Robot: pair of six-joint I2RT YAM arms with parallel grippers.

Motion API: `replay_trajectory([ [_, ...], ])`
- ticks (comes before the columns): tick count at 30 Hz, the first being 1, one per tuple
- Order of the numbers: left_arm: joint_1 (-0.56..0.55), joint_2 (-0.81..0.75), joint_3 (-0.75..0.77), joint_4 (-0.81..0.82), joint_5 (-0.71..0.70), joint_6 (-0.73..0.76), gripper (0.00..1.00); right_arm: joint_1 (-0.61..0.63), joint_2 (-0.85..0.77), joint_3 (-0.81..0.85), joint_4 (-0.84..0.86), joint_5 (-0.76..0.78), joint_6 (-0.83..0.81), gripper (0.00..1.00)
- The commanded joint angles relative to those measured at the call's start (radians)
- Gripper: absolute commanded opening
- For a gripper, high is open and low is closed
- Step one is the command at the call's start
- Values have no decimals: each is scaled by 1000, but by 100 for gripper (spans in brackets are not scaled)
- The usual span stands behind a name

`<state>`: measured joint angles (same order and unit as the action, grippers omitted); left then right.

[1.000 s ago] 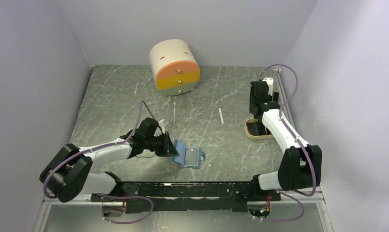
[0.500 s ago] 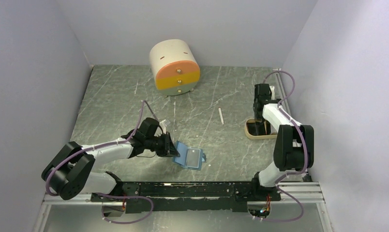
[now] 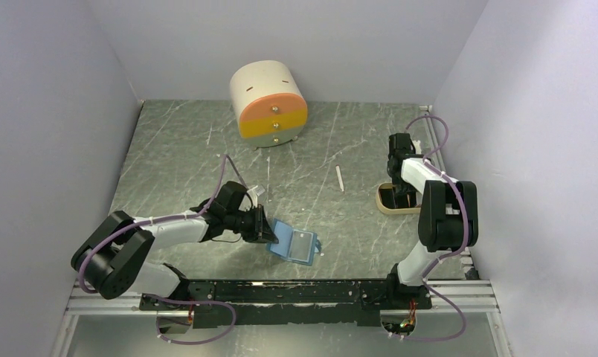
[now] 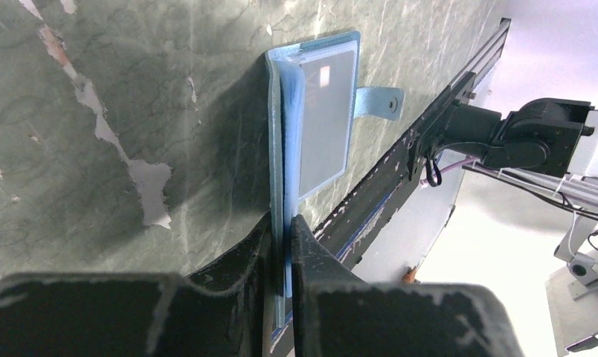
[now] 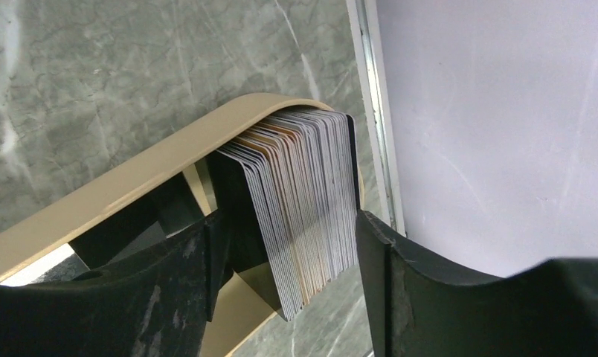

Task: Put the credit cards into the card holder
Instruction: Pick up the credit card from the storage box.

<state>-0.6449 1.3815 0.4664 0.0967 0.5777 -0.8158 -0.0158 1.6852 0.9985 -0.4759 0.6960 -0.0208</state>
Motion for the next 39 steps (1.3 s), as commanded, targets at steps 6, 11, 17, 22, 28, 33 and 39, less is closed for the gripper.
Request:
replay_trajectory([
  [6, 6, -22, 20, 0, 23, 46, 15, -13, -36, 7, -16, 46, -13, 53],
  [11, 7, -27, 6, 14, 30, 38, 15, -13, -46, 14, -17, 30, -23, 46],
  [17, 7, -39, -5, 22, 29, 30, 14, -14, -51, 15, -19, 13, -22, 35],
  [22, 7, -41, -12, 33, 29, 25, 14, -13, -57, 26, -36, -2, -10, 27],
  [28, 7, -25, -12, 40, 33, 25, 14, -13, -70, 55, -77, -41, 15, 16],
  [33, 7, -24, -16, 44, 32, 21, 14, -12, -68, 67, -102, -76, 30, 11],
  [39, 7, -20, -17, 55, 36, 20, 13, -11, -72, 82, -134, -133, 49, 5],
])
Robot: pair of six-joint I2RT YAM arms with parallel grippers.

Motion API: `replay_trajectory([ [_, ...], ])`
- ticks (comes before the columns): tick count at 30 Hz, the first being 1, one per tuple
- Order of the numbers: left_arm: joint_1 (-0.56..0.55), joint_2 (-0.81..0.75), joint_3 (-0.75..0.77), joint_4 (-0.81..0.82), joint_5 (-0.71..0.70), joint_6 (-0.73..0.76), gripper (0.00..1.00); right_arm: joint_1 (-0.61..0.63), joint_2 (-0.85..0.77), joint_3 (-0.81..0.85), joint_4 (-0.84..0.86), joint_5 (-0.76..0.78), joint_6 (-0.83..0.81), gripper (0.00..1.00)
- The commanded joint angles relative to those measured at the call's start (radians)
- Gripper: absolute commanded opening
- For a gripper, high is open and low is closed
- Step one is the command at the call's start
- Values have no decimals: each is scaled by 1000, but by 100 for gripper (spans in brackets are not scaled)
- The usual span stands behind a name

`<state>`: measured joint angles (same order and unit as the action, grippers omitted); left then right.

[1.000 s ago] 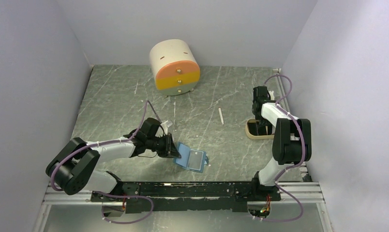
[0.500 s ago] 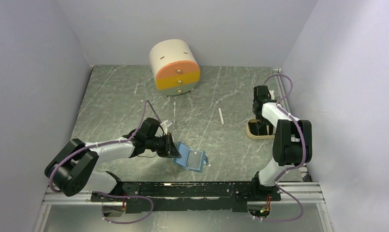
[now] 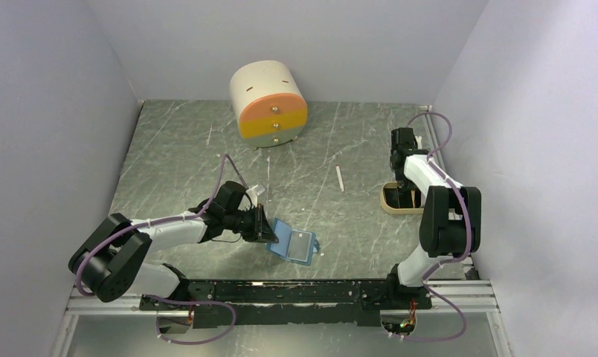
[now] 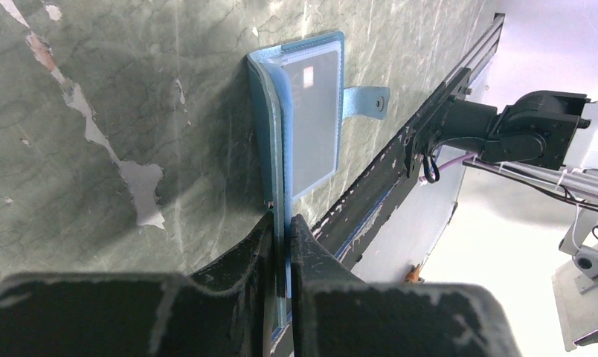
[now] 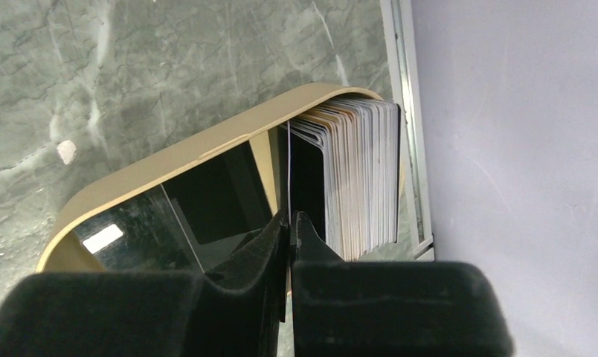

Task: Put the credit cards into the card holder
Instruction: Pick up the credit card from the storage box.

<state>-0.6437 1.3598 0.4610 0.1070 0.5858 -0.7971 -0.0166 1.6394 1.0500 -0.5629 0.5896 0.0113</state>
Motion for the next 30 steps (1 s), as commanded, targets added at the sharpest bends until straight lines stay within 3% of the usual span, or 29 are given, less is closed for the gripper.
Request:
replay_trajectory([
  [1, 6, 2, -10, 42, 27, 2, 13, -10, -27, 34, -53, -48, 22, 4],
  [12, 6, -54, -16, 67, 4, -33, 12, 26, -87, 100, -196, -131, 109, 0],
  [18, 7, 6, -44, 237, 62, -126, 11, 69, -164, 164, -246, -158, 187, 0],
  [22, 7, 43, -29, 317, 54, -176, 11, 94, -242, 184, -209, -307, 217, 0],
  [25, 4, 58, -11, 353, 21, -209, 11, 158, -301, 178, -150, -420, 255, 0],
  [30, 3, 104, -27, 395, -15, -239, 15, 344, -352, 174, -76, -443, 339, 0],
])
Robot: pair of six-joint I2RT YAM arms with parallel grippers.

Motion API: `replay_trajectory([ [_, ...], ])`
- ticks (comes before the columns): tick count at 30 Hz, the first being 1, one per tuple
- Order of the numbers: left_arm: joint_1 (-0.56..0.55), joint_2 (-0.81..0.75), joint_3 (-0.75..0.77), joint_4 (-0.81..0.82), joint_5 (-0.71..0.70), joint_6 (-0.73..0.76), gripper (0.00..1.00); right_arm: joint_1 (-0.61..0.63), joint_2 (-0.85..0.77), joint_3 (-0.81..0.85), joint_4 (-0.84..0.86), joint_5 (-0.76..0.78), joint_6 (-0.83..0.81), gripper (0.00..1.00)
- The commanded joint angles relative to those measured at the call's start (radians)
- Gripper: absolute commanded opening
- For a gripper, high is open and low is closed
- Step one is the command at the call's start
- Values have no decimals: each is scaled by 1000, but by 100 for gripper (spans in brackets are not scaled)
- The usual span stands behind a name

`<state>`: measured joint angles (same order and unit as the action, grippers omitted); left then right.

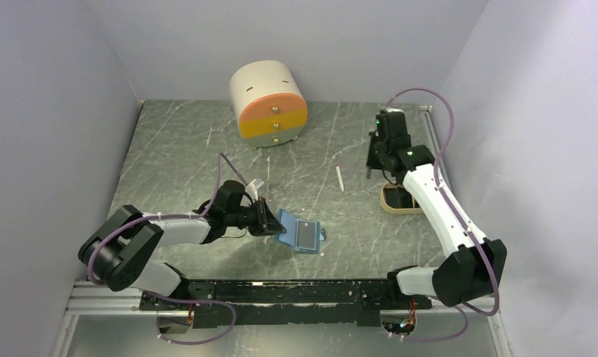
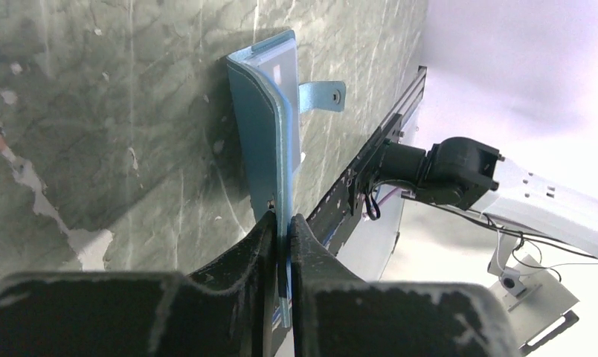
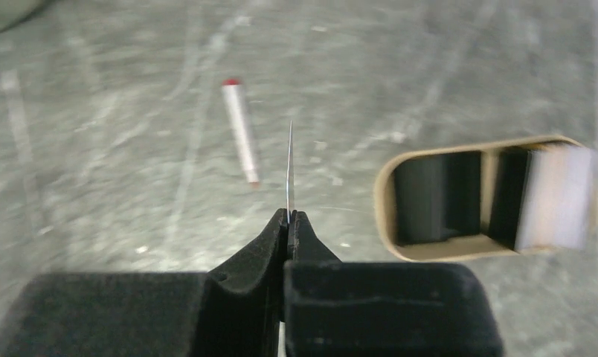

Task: Put the credit cards into the card holder
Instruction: Pick up the credit card from the storage box, then insert the credit card into the card holder.

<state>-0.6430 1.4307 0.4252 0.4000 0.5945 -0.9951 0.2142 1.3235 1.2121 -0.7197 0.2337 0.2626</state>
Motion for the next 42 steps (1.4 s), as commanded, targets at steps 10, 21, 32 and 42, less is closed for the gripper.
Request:
replay_trajectory([
  [10, 2, 55, -17, -14, -51, -2, 28, 369, -92, -242, 429, -272, 275, 0],
  [21, 18, -22, -36, -152, -118, 46, 29, 520, -164, -607, 774, -367, 509, 0],
  [32, 24, -27, -67, -166, -137, 67, 27, 548, -108, -759, 957, -341, 573, 0],
  [42, 35, -64, -87, -163, -125, 76, 30, 547, -52, -854, 1108, -346, 651, 0],
])
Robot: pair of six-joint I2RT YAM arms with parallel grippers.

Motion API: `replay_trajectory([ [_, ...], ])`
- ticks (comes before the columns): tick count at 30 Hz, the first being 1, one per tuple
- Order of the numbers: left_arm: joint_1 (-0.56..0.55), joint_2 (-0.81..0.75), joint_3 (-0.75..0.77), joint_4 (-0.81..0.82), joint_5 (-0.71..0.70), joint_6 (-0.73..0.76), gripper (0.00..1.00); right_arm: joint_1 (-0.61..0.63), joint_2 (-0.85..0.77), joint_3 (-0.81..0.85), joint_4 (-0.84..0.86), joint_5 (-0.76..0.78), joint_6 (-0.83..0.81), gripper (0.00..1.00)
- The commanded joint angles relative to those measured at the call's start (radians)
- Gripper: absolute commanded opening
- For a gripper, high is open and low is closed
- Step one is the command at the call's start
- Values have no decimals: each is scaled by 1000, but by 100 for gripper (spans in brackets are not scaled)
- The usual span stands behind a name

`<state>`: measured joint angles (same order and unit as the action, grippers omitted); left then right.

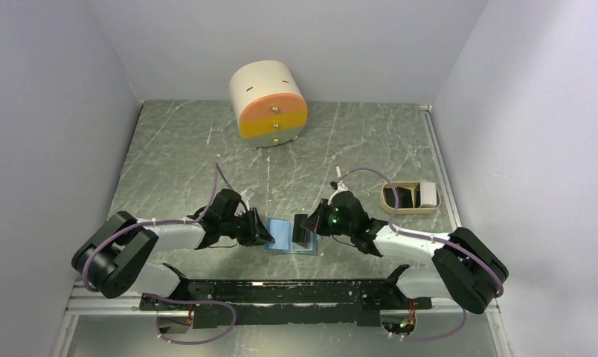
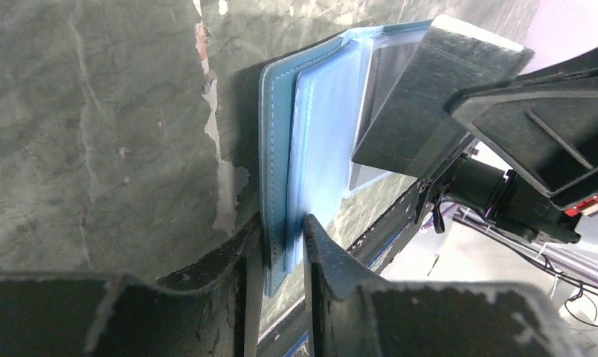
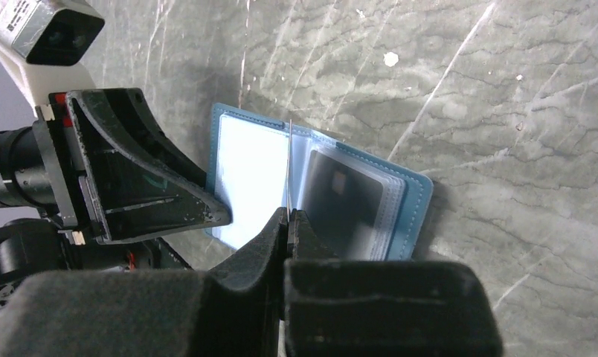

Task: Put the credit cards into the card holder
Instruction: Insert the credit card into the card holder.

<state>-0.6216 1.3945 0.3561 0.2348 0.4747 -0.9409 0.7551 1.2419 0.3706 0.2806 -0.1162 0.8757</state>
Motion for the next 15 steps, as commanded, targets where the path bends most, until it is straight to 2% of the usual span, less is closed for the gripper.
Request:
replay_trajectory([
  [1, 17, -31, -27, 17, 4, 18, 30, 7, 40, -15, 118, -1, 44, 0],
  [10, 54, -74, -86, 61, 41, 1, 30, 5, 97, -53, 183, 3, 68, 0],
  [12, 59, -87, -88, 47, 36, 7, 26, 4, 119, -57, 209, -11, 75, 0],
  [15, 61, -102, -88, 30, 28, 11, 14, 5, 143, -59, 249, -32, 93, 0],
])
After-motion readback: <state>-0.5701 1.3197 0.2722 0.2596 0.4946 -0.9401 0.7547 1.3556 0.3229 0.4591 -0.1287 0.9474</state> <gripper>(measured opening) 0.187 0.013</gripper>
